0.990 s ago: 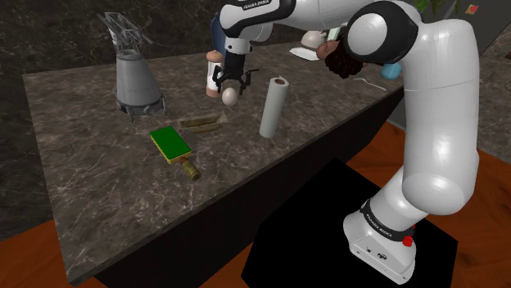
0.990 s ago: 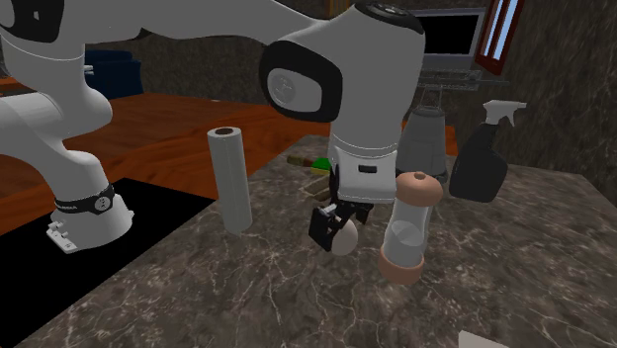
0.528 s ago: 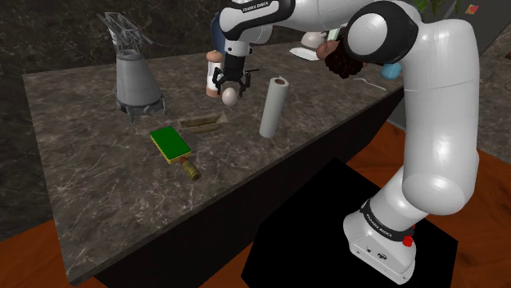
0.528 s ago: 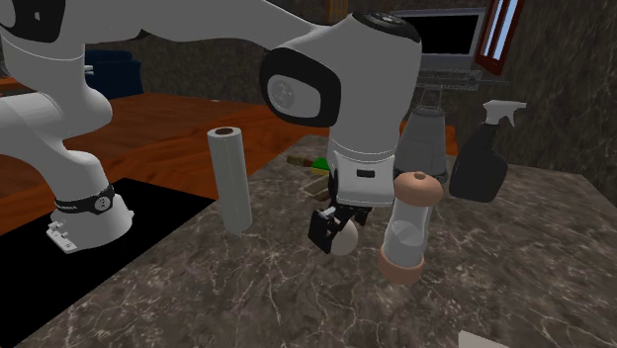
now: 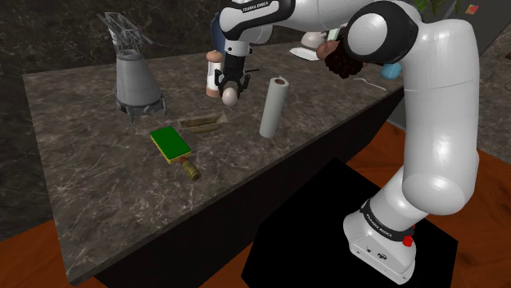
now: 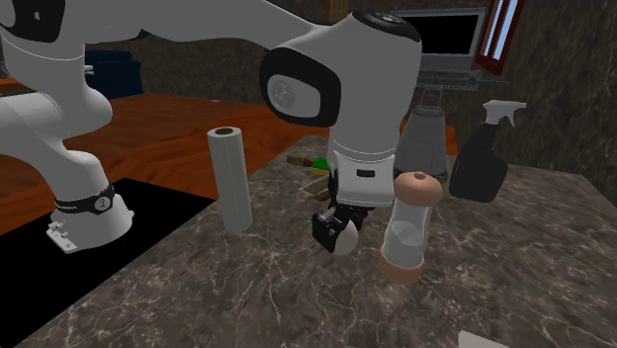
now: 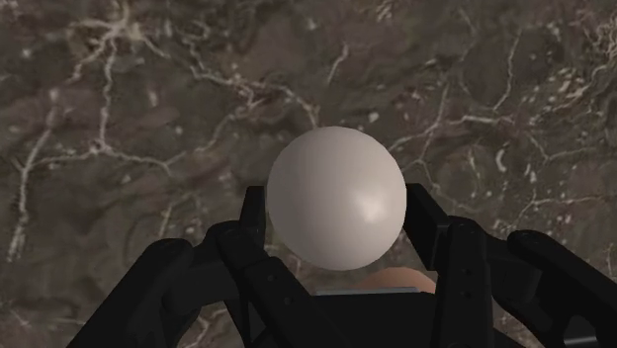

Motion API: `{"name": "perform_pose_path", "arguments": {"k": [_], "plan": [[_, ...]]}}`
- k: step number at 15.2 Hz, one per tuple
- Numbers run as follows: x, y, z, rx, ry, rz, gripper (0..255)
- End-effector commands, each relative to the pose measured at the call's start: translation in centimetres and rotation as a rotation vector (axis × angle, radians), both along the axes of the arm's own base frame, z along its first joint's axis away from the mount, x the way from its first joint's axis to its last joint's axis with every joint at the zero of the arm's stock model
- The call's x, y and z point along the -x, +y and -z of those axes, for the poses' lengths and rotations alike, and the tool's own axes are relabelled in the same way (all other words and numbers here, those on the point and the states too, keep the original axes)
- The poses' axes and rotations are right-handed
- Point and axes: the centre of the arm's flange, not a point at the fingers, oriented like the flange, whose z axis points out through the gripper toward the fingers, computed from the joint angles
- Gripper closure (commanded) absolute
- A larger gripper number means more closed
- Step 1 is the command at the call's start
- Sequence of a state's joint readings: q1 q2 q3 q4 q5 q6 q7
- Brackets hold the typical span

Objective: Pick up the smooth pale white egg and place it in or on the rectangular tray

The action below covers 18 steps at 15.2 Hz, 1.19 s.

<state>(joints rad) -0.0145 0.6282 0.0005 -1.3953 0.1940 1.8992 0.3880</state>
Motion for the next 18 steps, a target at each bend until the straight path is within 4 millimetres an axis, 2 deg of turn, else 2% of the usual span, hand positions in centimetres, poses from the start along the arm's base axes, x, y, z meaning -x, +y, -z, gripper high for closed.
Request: {"name": "perform_pose_path", "arguments": {"k": [1,3,18], "plan": [[0.0,0.0,0.0,0.000,0.000,0.000,255],[0.0,0.0,0.0,0.000,0.000,0.000,255],[0.0,0.0,-7.9,0.000,0.000,0.000,255]]}}
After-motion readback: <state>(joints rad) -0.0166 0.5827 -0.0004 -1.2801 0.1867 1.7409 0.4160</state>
